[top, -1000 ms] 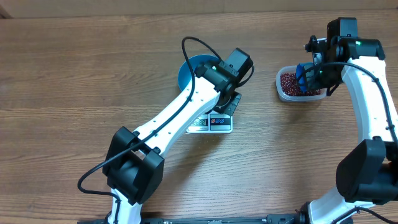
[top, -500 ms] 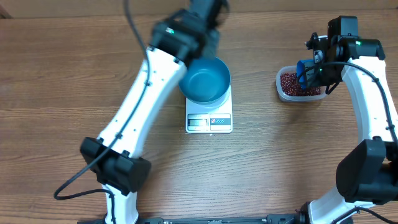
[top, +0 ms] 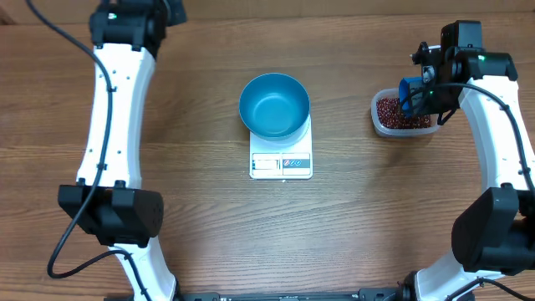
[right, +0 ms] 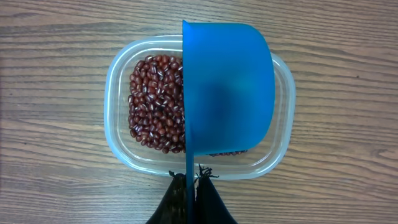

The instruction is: Scoop item into bowl and weigh 150g on scale

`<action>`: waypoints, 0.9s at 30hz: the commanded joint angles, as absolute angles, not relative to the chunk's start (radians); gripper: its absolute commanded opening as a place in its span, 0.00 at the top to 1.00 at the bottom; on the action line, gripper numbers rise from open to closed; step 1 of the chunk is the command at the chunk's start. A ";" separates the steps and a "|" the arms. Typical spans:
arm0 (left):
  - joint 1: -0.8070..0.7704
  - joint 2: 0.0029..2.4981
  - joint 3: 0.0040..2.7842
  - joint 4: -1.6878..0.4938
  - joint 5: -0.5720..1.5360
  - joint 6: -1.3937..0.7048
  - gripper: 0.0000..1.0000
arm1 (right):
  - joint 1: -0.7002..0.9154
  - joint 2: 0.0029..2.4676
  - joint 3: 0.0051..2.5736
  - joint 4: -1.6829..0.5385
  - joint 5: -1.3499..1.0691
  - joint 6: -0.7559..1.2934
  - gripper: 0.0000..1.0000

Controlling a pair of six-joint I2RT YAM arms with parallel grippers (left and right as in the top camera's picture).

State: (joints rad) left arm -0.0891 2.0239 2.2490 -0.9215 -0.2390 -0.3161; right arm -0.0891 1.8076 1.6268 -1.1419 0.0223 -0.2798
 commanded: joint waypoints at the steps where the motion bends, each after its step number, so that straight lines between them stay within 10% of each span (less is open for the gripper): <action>1: -0.072 2.035 2.266 -0.944 -0.123 -0.337 0.88 | -0.087 1.800 1.628 -1.132 0.013 -0.264 0.96; 12: -0.167 2.056 2.256 -1.142 0.039 -0.339 0.69 | -0.087 1.800 1.628 -1.155 0.013 -0.261 0.96; 15: -0.230 2.096 2.256 -1.171 0.046 -0.341 0.95 | -0.087 1.800 1.628 -1.151 -0.014 -0.261 0.96; 27: -0.440 2.268 2.256 -1.212 0.117 -0.337 0.96 | -0.087 1.800 1.628 -1.146 -0.047 -0.262 0.96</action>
